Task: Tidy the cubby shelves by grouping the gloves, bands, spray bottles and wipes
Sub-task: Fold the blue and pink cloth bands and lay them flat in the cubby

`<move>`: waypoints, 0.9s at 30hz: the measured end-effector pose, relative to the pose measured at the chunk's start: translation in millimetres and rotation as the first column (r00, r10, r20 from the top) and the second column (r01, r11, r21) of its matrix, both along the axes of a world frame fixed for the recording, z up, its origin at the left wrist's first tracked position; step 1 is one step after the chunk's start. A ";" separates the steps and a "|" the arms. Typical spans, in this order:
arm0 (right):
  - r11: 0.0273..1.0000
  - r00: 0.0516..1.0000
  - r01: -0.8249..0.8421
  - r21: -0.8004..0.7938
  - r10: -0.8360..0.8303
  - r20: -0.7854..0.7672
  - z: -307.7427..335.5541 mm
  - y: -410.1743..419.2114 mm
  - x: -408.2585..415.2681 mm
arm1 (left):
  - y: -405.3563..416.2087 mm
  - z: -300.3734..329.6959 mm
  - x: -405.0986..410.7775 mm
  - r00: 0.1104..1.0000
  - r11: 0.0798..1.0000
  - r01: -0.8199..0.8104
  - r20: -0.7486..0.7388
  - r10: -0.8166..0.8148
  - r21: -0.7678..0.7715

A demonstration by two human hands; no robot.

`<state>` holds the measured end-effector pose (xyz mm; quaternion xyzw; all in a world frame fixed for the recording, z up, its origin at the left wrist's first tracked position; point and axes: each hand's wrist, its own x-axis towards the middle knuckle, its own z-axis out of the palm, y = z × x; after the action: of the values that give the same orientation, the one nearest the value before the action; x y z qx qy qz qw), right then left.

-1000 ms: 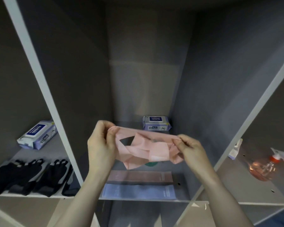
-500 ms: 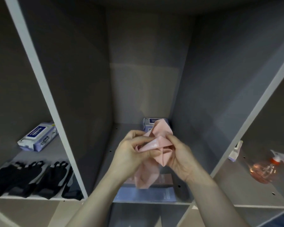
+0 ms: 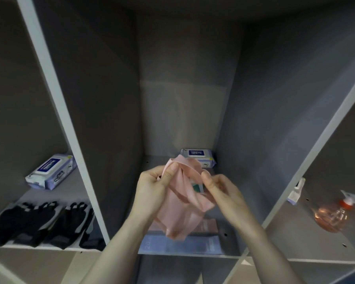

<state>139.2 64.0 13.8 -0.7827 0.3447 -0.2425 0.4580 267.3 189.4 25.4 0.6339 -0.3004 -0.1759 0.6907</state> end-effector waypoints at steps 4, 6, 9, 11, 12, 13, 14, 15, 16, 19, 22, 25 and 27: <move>0.939 0.992 0.123 -0.321 -0.125 0.016 -5.0 21.7 6.1 | -2.7 0.2 -1.7 0.975 0.996 -0.087 0.201 0.091 -0.031; 0.932 0.978 0.199 -0.304 -0.168 0.124 -7.5 34.9 9.8 | -3.3 -1.5 -3.1 0.937 0.985 -0.163 0.305 0.171 -0.053; 0.978 0.948 0.209 -0.029 -0.195 0.250 -8.5 40.6 9.0 | -1.5 -5.5 -5.2 0.850 0.956 -0.284 0.442 0.286 -0.073; 0.978 0.946 0.206 0.041 -0.210 0.247 -5.7 36.9 5.6 | 1.8 -5.8 -5.6 0.761 0.925 -0.376 0.548 0.347 -0.063; 0.972 0.945 0.232 -0.030 -0.218 0.244 -3.4 33.8 4.3 | 3.7 -5.1 -5.0 0.710 0.910 -0.410 0.606 0.359 -0.059; 0.962 0.939 0.247 -0.113 -0.209 0.272 -1.2 30.8 3.7 | 5.3 -4.5 -4.2 0.660 0.904 -0.423 0.665 0.351 -0.057; 0.957 0.930 0.236 -0.168 -0.173 0.324 1.1 29.1 4.6 | 6.4 -4.7 -3.9 0.607 0.906 -0.419 0.725 0.326 -0.057; 0.962 0.915 0.205 -0.182 -0.123 0.385 4.6 29.7 6.4 | 7.1 -5.9 -4.2 0.545 0.912 -0.406 0.785 0.294 -0.060; 0.973 0.889 0.165 -0.163 -0.075 0.451 7.8 32.1 9.5 | 7.2 -7.8 -5.3 0.481 0.917 -0.393 0.837 0.261 -0.060; 0.983 0.820 0.146 -0.109 -0.058 0.570 10.9 34.5 16.6 | 6.7 -11.7 -12.0 0.383 0.921 -0.387 0.903 0.196 -0.036; 1.000 0.897 0.001 0.014 -0.008 0.442 12.7 35.4 19.9 | 7.6 -12.3 -15.9 0.396 0.923 -0.384 0.897 0.195 -0.031; 0.988 0.947 -0.118 0.105 0.080 0.311 9.2 36.9 20.4 | 7.8 -12.7 -16.7 0.424 0.935 -0.352 0.885 0.193 -0.036; 0.968 0.927 -0.204 0.147 0.143 0.346 9.0 37.5 19.8 | 8.6 -13.3 -17.4 0.436 0.939 -0.342 0.880 0.190 -0.033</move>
<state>159.0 101.4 22.7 -0.7134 0.2119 -0.2974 0.5981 249.9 197.9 12.1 0.7232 -0.4909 0.2593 0.4107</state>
